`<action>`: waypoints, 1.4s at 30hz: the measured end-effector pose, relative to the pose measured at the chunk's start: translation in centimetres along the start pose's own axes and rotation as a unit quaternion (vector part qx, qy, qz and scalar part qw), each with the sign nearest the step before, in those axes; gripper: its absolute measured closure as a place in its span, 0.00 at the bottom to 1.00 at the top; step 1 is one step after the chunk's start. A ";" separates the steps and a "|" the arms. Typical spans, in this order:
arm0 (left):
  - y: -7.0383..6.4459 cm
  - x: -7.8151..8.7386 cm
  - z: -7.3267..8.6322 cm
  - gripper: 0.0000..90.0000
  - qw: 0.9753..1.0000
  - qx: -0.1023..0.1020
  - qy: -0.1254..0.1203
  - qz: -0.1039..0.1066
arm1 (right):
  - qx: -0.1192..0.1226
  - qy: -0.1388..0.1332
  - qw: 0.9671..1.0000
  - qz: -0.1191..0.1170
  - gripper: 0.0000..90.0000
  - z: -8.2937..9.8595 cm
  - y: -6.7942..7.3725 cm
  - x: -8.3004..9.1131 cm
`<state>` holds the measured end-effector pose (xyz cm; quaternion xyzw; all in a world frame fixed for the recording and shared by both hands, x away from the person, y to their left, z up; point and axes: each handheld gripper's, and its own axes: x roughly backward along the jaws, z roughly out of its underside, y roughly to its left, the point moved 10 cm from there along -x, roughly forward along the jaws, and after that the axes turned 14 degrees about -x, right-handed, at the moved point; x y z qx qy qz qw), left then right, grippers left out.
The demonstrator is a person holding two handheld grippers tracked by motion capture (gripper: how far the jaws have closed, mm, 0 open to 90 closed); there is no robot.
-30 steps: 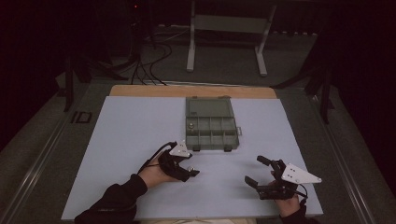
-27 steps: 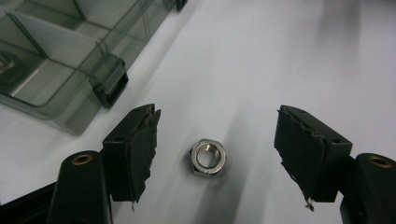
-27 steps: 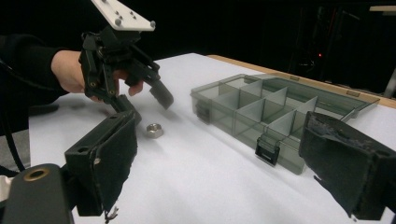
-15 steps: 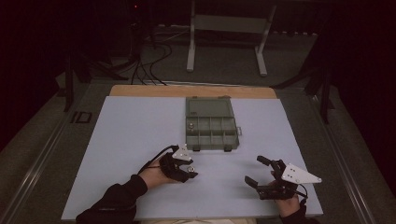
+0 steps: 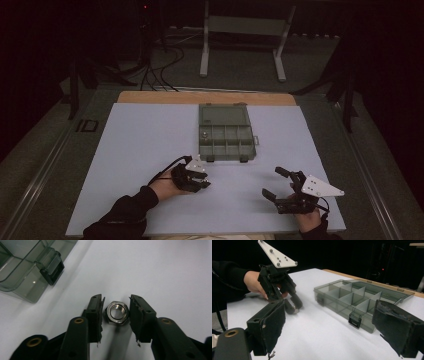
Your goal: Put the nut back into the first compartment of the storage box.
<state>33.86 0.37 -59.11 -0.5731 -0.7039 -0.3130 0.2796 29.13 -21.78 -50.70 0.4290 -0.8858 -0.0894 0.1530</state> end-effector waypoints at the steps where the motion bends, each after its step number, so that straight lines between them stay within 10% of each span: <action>1: 0.1 0.0 0.1 0.73 1.000 -0.005 0.005 -0.003 | 0.000 0.000 1.000 0.000 0.13 0.0 0.0 0.0; 22: 1.1 2.0 -2.0 0.79 1.000 -0.006 -0.014 -0.019 | 0.000 -0.002 1.000 0.001 0.13 -0.1 0.0 0.0; 42: 7.3 5.3 -5.6 0.79 0.993 0.027 -0.047 -0.100 | 0.000 0.000 1.000 0.002 0.13 0.0 -0.1 0.0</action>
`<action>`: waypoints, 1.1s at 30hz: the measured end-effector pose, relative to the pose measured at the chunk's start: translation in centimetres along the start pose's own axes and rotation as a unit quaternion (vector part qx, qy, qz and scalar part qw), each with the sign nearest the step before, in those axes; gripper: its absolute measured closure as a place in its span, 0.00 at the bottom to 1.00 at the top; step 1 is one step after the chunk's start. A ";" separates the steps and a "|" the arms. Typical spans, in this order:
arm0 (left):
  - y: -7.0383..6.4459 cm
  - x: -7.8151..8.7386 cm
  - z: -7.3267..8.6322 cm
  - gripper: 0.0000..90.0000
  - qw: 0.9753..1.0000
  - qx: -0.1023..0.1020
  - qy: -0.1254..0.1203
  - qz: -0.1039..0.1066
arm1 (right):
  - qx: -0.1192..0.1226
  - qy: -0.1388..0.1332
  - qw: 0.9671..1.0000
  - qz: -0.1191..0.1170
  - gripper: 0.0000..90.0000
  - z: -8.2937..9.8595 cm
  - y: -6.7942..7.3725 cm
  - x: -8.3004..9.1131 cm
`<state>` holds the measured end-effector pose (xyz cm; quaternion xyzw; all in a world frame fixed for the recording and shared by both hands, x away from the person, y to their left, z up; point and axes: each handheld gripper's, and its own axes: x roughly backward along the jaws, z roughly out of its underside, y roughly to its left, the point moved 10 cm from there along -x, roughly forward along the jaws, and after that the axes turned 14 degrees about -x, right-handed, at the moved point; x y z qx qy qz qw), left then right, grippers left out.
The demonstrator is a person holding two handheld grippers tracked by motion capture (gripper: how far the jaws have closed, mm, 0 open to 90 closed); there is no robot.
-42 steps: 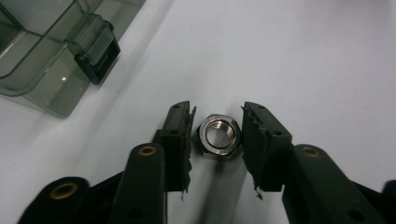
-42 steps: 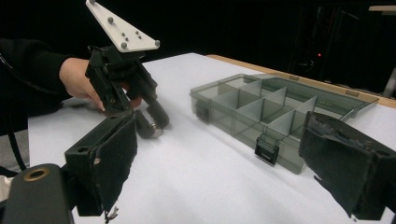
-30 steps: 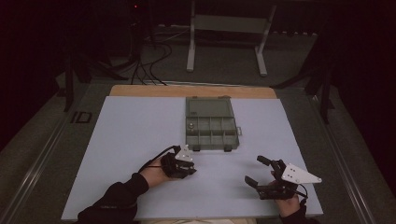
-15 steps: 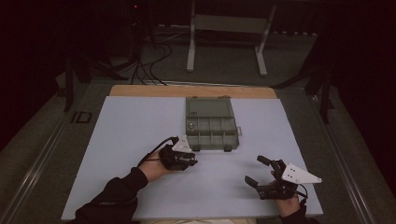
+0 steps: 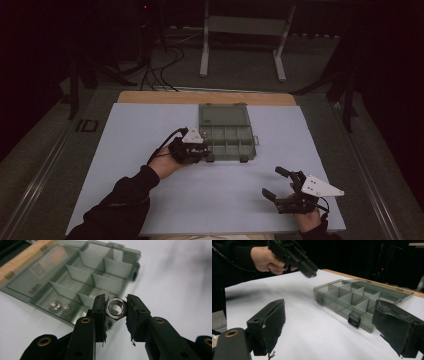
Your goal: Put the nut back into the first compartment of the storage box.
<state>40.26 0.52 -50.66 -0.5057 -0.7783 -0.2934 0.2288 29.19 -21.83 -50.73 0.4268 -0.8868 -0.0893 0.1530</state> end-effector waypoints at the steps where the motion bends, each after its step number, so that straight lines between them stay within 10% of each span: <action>1: 0.3 0.0 -0.1 0.79 1.000 0.002 0.001 -0.002 | 0.000 0.000 1.000 0.000 0.13 0.0 0.0 0.0; 19: 5.9 -2.3 -0.1 0.79 0.995 0.080 -0.014 -0.061 | -0.001 0.000 1.000 -0.002 0.13 0.0 0.0 0.0; 33: 6.6 -6.4 2.0 0.78 0.992 0.107 0.034 -0.057 | -0.003 -0.001 1.000 -0.005 0.13 0.0 0.1 0.1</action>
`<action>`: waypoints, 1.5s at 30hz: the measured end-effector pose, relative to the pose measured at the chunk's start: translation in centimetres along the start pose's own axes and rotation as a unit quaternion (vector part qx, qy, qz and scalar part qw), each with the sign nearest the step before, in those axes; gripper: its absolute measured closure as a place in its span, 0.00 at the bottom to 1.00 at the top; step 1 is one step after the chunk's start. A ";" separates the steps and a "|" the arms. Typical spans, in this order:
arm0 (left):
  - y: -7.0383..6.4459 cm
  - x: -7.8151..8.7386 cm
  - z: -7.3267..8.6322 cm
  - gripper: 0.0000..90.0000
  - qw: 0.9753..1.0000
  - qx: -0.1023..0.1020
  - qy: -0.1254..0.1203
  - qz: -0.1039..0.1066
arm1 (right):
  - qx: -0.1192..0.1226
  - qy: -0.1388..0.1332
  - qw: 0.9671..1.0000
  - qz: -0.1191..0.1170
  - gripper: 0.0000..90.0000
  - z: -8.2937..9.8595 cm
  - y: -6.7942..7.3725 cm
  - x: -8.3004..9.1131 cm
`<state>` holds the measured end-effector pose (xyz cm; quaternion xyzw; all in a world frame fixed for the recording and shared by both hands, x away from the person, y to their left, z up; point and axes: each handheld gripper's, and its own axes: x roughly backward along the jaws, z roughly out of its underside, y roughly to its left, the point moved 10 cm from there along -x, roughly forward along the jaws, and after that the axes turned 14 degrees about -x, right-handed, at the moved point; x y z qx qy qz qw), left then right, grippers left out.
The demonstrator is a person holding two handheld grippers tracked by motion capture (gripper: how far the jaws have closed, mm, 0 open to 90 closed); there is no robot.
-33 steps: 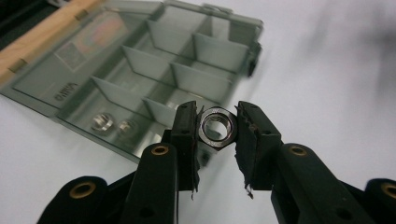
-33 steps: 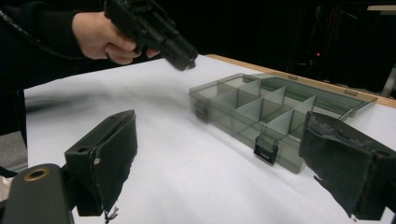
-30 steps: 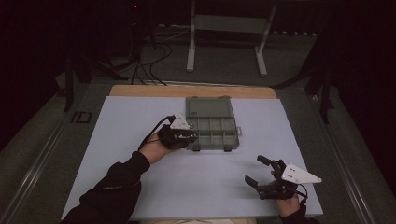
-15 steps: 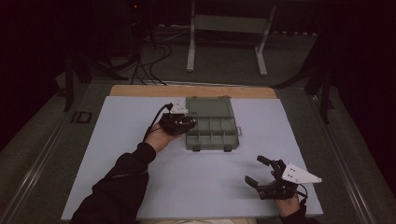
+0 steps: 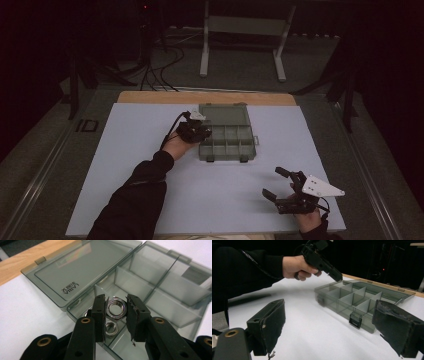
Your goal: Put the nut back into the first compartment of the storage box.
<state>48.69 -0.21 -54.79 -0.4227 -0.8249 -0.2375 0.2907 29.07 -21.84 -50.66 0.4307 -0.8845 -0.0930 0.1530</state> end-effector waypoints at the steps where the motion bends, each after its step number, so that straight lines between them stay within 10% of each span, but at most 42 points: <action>1: 0.0 -0.2 0.0 0.79 1.000 0.002 -0.001 0.001 | -0.001 0.000 1.000 -0.001 0.13 0.0 0.0 0.0; 12: 0.6 -1.4 0.4 0.77 1.000 0.010 0.009 -0.019 | -0.001 0.000 1.000 -0.002 0.13 0.0 0.1 0.0; 28: 0.1 1.0 -0.5 0.23 0.999 0.026 -0.002 -0.018 | -0.001 -0.001 1.000 -0.001 0.13 0.0 0.0 0.0; 45: -1.4 4.7 0.6 0.00 0.999 0.028 -0.041 0.023 | -0.001 0.000 1.000 0.001 0.13 0.0 0.0 0.0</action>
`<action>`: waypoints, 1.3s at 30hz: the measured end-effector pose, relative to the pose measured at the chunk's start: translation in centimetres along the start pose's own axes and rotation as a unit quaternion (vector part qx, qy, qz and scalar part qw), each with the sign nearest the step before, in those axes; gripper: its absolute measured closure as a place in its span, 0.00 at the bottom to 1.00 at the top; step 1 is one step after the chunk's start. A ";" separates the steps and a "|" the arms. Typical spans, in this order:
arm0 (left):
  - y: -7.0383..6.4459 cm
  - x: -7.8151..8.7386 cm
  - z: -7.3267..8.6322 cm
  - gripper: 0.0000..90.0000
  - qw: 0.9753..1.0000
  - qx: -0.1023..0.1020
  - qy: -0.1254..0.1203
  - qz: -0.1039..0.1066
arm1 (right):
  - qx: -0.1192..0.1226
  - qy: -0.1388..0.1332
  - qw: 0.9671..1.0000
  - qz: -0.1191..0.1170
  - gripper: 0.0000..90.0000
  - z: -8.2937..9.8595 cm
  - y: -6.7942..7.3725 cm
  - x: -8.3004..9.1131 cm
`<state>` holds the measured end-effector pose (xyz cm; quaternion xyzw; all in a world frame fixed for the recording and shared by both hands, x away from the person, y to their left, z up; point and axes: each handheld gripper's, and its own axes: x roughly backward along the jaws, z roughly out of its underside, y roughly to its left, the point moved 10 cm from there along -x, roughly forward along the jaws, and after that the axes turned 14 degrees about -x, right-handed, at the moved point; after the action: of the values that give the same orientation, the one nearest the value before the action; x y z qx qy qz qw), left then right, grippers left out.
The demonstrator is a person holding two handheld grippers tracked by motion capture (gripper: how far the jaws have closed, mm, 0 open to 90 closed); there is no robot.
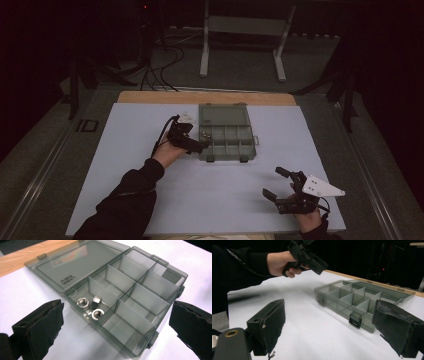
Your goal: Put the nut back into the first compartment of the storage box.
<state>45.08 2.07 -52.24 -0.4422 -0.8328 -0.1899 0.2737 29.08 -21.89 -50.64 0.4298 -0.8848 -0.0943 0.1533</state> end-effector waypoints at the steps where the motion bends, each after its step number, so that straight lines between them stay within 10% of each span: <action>1: -0.3 0.3 0.0 0.00 1.000 0.002 -0.008 0.013 | 0.000 0.000 1.000 0.000 0.13 0.0 0.0 0.0; 39: -6.5 8.5 4.5 0.00 0.995 -0.025 -0.081 0.050 | 0.004 0.003 1.000 0.004 0.13 0.1 0.0 -0.2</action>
<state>34.43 6.51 -50.91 -0.5042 -0.8237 -0.1604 0.2037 29.12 -21.74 -50.76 0.4275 -0.8861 -0.0891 0.1550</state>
